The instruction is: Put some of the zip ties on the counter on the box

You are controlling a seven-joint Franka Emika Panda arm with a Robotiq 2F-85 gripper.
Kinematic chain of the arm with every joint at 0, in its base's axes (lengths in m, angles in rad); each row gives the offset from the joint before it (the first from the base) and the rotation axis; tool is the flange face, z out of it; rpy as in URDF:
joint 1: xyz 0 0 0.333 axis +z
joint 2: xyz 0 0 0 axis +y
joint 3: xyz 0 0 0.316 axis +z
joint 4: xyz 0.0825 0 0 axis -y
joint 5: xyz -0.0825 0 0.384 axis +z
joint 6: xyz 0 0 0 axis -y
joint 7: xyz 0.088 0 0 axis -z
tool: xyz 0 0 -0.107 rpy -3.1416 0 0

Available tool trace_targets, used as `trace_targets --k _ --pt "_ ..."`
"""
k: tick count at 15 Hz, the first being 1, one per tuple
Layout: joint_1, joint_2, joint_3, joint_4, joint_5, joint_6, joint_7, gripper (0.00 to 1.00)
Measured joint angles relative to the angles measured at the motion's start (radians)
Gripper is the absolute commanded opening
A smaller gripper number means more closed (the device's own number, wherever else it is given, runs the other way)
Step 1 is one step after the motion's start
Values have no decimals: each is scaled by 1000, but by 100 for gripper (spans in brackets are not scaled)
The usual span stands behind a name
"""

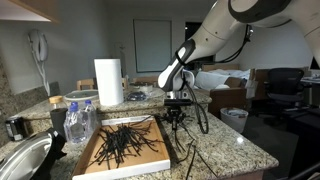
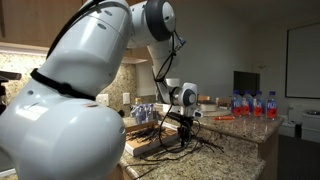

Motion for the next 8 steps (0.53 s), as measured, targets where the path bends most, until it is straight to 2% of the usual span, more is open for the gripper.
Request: trace_targets --k 2,8 --pt "0 0 0 0 0 0 2 8" --pt "0 0 0 0 0 0 12 8"
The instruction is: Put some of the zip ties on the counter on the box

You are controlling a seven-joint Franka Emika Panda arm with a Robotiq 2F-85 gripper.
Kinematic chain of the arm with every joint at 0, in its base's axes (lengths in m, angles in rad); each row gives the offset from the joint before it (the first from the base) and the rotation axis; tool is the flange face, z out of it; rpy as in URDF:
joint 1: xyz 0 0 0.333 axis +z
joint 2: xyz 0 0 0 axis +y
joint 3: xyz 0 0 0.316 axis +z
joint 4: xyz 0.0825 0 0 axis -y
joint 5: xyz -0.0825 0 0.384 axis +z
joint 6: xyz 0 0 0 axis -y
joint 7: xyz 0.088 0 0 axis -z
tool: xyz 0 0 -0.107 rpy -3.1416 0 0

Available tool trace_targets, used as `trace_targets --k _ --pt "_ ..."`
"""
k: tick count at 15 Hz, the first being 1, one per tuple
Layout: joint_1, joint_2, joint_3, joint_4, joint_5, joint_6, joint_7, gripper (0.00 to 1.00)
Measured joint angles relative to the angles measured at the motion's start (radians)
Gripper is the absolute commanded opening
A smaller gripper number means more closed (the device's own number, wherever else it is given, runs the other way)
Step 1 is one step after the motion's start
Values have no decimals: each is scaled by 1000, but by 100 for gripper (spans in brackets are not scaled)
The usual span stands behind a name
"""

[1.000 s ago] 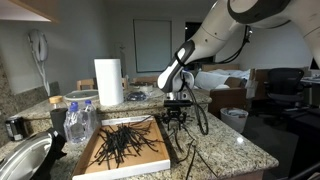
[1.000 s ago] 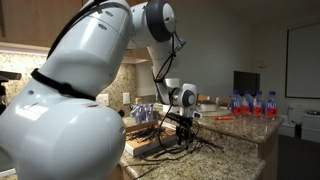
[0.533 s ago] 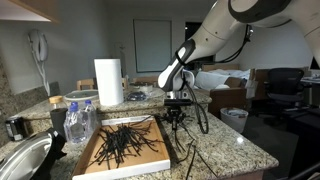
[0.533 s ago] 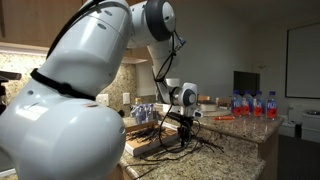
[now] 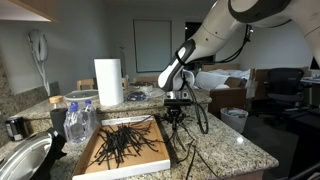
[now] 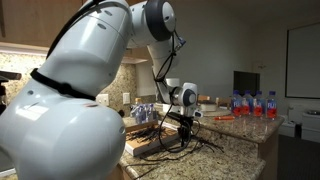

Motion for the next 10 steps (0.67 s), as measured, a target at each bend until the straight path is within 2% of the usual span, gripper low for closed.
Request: trace_targets --k 4,10 --pt "0 -22 4 -1 0 3 0 9" --pt "1 -162 28 -18 0 -1 0 9"
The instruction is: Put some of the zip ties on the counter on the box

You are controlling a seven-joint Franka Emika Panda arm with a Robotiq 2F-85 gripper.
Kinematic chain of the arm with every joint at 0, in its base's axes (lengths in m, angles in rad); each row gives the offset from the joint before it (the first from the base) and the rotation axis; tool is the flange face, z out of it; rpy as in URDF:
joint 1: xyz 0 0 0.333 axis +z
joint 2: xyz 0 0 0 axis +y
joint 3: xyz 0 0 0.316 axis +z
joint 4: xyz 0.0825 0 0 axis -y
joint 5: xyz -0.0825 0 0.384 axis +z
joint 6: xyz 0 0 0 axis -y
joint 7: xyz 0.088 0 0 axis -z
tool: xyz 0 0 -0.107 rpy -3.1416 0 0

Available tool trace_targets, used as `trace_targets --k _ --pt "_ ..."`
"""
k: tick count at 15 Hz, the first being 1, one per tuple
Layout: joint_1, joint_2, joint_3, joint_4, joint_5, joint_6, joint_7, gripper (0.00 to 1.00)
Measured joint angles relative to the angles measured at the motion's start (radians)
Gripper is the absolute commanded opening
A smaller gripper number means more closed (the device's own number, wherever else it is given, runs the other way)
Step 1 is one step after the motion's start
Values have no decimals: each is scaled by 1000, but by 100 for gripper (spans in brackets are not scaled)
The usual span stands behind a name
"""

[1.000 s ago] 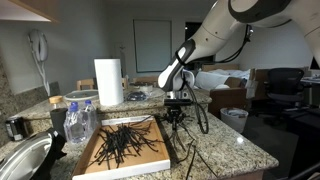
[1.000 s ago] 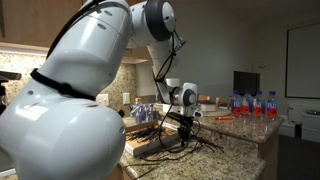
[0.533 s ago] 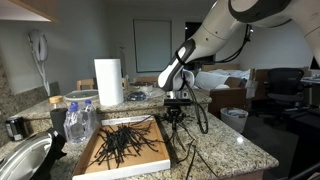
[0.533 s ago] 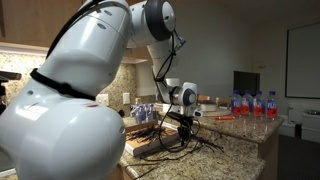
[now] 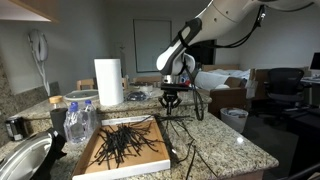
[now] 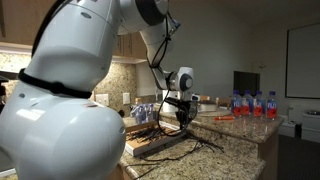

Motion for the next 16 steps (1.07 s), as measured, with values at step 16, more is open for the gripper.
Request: trace_targets --k 16 --pt "340 131 110 409 -374 -246 464 41"
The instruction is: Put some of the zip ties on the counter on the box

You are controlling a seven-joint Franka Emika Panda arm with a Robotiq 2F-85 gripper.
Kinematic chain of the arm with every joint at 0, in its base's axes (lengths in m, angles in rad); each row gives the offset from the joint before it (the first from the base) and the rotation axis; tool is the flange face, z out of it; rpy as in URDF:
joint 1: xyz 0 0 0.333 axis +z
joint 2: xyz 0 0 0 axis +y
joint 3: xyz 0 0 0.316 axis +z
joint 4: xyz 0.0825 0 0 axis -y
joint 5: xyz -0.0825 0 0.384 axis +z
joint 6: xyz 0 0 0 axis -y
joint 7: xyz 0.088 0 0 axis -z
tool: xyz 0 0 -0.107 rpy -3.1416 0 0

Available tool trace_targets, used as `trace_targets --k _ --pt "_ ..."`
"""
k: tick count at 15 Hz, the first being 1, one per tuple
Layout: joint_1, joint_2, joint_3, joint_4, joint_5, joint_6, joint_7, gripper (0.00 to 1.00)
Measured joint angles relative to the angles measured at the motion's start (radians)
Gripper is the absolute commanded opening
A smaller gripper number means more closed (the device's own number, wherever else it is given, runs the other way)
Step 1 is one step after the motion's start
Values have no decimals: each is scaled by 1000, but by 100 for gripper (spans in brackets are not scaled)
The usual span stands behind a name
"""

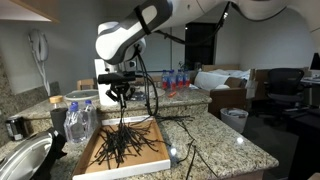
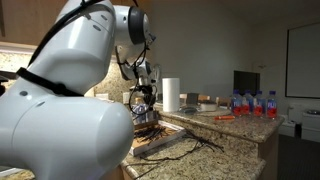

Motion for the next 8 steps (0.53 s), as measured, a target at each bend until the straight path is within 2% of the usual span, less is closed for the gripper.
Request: trace_targets --k 4,8 --pt "37 97 -50 141 -56 -101 124 67" --pt "18 88 -62 155 -28 -188 148 93"
